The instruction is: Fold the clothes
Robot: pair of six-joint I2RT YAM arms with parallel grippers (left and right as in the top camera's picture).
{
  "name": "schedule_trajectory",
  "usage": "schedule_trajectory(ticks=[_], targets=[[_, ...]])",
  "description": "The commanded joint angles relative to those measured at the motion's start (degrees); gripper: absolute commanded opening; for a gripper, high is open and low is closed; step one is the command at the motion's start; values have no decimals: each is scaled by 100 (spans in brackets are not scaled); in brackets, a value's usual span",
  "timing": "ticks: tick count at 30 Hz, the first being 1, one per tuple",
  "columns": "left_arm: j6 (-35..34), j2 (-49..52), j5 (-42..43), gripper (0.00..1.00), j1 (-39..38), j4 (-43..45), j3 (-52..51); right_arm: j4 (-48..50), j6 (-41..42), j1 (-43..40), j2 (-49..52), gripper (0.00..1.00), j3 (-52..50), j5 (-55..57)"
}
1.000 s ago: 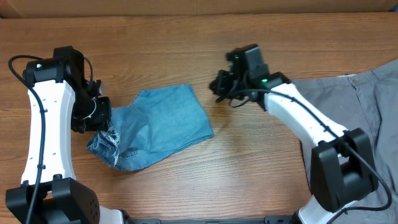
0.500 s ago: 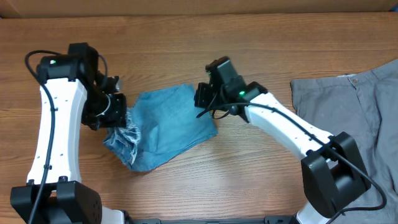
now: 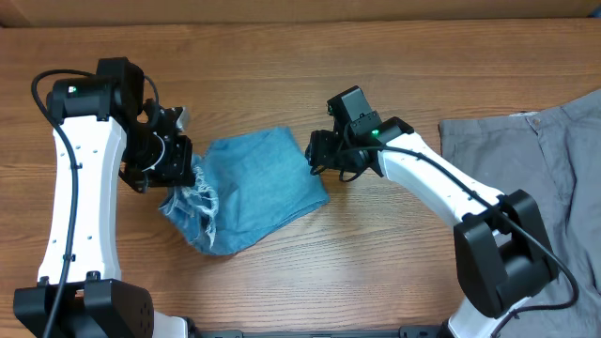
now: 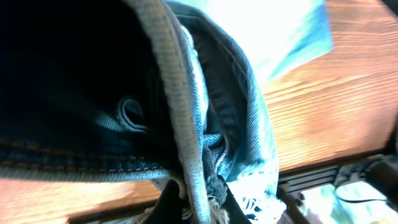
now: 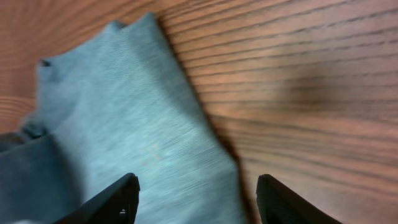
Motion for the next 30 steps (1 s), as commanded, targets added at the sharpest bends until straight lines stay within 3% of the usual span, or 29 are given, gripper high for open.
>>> schedule_trajectory(ticks=[1, 4, 13, 14, 17, 26, 30], targets=[[-83, 11, -422, 4, 0, -188, 321, 48, -581, -105, 168, 62, -55, -118], [-83, 11, -514, 4, 0, -236, 459, 39, -656, -90, 365, 55, -125, -424], [-232, 11, -994, 4, 2, -221, 562, 72, -1139, 26, 940, 49, -170, -1652], [-245, 11, -1067, 4, 2, -201, 562, 90, -1276, 52, 940, 44, -170, -1773], [-341, 11, -1152, 4, 0, -105, 562, 85, -1364, 85, 935, 4, -160, -1753], [-358, 13, -1067, 4, 0, 251, 560, -262, -260, -811, 608, 4, 15, 243], [-358, 17, -1110, 4, 0, 273, 522, -439, -46, -1360, 350, 4, 70, 361]])
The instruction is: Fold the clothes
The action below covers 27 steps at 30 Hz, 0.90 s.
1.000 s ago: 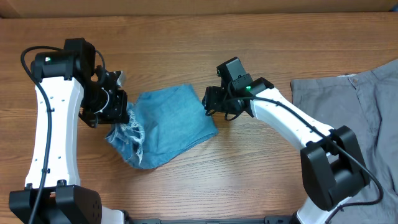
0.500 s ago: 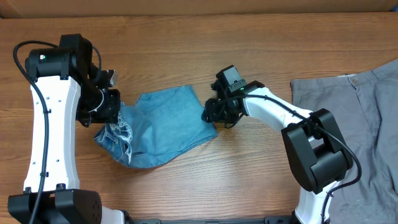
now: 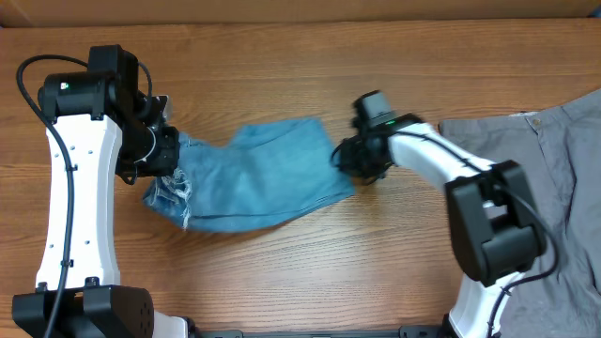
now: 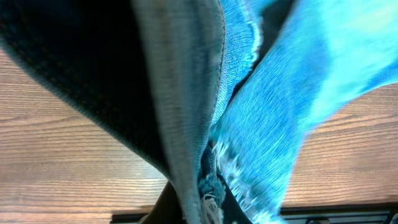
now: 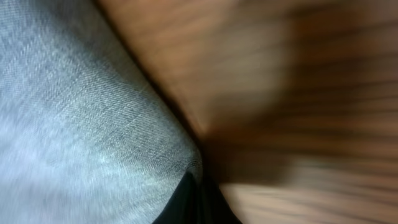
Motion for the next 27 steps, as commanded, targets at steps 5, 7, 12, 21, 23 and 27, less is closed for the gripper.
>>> schedule_trajectory(ticks=[5, 7, 12, 21, 23, 27], targets=[[-57, 17, -57, 4, 0, 247, -166, -181, 319, -789, -612, 23, 186, 223], [-57, 17, -55, 4, 0, 474, -437, -153, 144, -846, -748, 26, 188, -131], [-52, 17, -83, 4, 0, 1279, -1473, 57, -238, -758, -1032, 32, 190, -1449], [-177, 17, -490, 4, 0, 1823, -2367, 846, -55, 540, -1032, 16, 181, -2092], [-210, 15, -494, 4, 0, 1786, -2315, 1080, 254, 953, -1023, 15, 177, -1694], [-175, 15, -151, 4, 0, 1419, -1976, 1606, 750, 1770, -839, 15, 177, -787]])
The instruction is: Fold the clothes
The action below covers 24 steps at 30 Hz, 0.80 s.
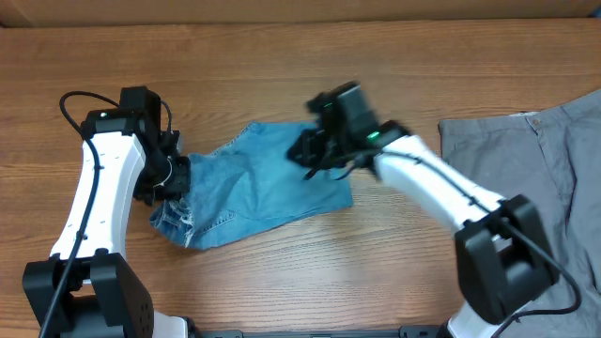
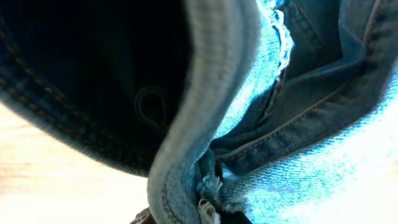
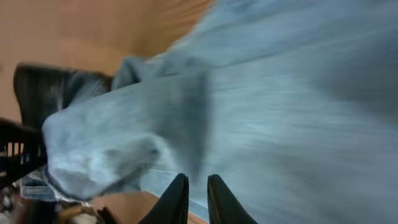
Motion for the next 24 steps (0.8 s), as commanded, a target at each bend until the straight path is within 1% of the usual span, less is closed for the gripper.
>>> schedule_trajectory(ticks=[1, 7, 11, 14, 19, 21, 24], targets=[[-15, 11, 308, 4, -15, -341, 404, 380, 494, 575, 144, 15, 107, 704], [-15, 11, 299, 4, -15, -940, 1040, 1401, 839, 1410, 1027, 14, 107, 682], [-15, 11, 282, 5, -15, -973, 1062, 1725, 984, 1834, 1773, 13, 107, 649], [-15, 11, 280, 4, -15, -1069, 1062, 1788, 981, 1930, 2096, 10, 109, 468], [50, 11, 181, 4, -15, -1174, 1064, 1878, 769, 1781, 1980, 11, 149, -162], [46, 11, 33, 4, -15, -1196, 1064, 1764, 619, 1652, 1766, 11, 162, -446], [42, 11, 4, 4, -15, -1187, 1064, 1451, 474, 1403, 1300, 11, 162, -466]])
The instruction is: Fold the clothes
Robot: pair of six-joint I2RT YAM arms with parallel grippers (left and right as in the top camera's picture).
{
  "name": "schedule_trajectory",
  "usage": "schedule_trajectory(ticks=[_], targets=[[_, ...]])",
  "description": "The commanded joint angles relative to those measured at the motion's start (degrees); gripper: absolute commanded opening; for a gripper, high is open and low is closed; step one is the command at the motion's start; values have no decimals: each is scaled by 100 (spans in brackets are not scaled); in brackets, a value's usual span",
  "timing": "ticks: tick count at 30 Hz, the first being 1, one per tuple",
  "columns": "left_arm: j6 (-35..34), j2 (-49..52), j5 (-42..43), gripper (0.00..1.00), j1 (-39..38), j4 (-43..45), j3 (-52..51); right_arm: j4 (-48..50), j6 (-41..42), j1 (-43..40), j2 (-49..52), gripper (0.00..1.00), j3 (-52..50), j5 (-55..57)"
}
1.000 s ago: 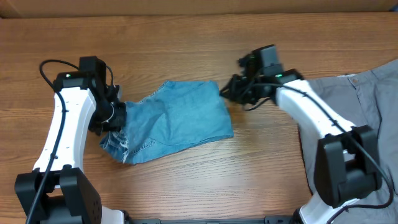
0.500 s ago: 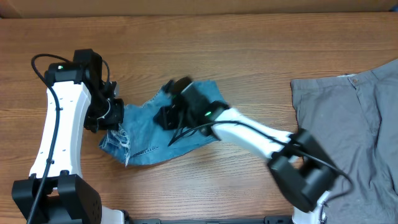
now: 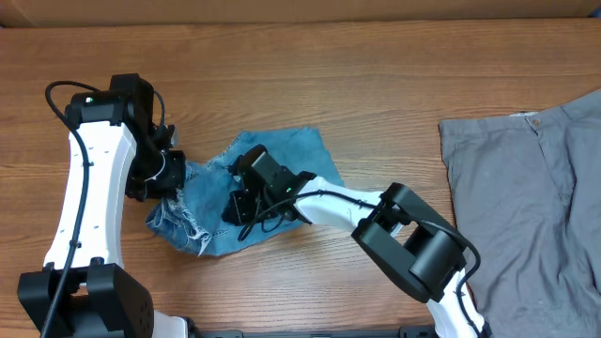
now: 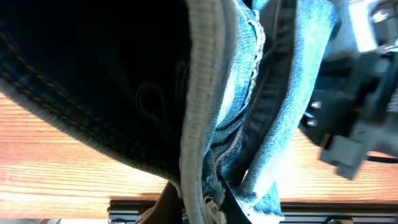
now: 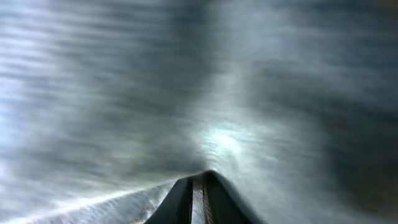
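Blue denim shorts (image 3: 282, 160) lie bunched on the wooden table (image 3: 376, 75) at centre left. My left gripper (image 3: 161, 178) is shut on their frayed left edge; the left wrist view is filled with the denim seam (image 4: 199, 124) pinched between the fingers. My right gripper (image 3: 242, 208) reaches across the shorts to their lower middle and is shut on a fold of the denim (image 5: 199, 74), which fills the right wrist view.
Grey trousers (image 3: 531, 178) lie spread at the table's right edge, with a button at their top. Bare wood lies between them and the shorts. The right arm's white link (image 3: 338, 202) stretches over the shorts' right part.
My right gripper has moved from the shorts' upper right to their lower middle, further left, and the top corner of the cloth now sits folded. The left gripper still holds the left edge.
First my right gripper stood open at the shorts' right corner while the left held the frayed left edge. Then the right was shut on that corner and the shorts were stretched wide. Then it was over the shorts' top, and now at their lower middle.
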Motion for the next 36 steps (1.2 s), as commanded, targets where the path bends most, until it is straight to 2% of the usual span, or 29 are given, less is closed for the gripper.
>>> schedule_trajectory(ticks=[1, 6, 10, 13, 17, 24, 28, 31, 36], targets=[[46, -7, -92, 4, -15, -39, 155, -177, -254, -334, -658, 11, 39, -197], [94, -7, 184, 4, -39, 17, 155, -369, -245, -796, -1294, 9, 39, -190], [114, -7, 201, 4, -55, 55, 155, -476, -181, -1025, -1305, 8, 33, 50], [223, -7, 374, 4, -55, 20, 157, -494, 46, -984, -1117, 8, 22, 555], [634, -7, 927, 4, -55, -61, 219, -120, 304, -782, -623, 8, 22, 592], [890, -7, 1344, 4, -55, -249, 575, 555, 437, 13, 308, 8, 24, -267], [887, -7, 1681, 4, -61, -210, 708, 579, 221, 234, 330, 7, 48, -264], [885, -7, 2315, 4, -76, 31, 710, 570, 221, 133, 219, 6, 72, -446], [595, -4, 2577, 4, -190, 549, 706, -181, 46, -332, -361, 4, 72, -492]])
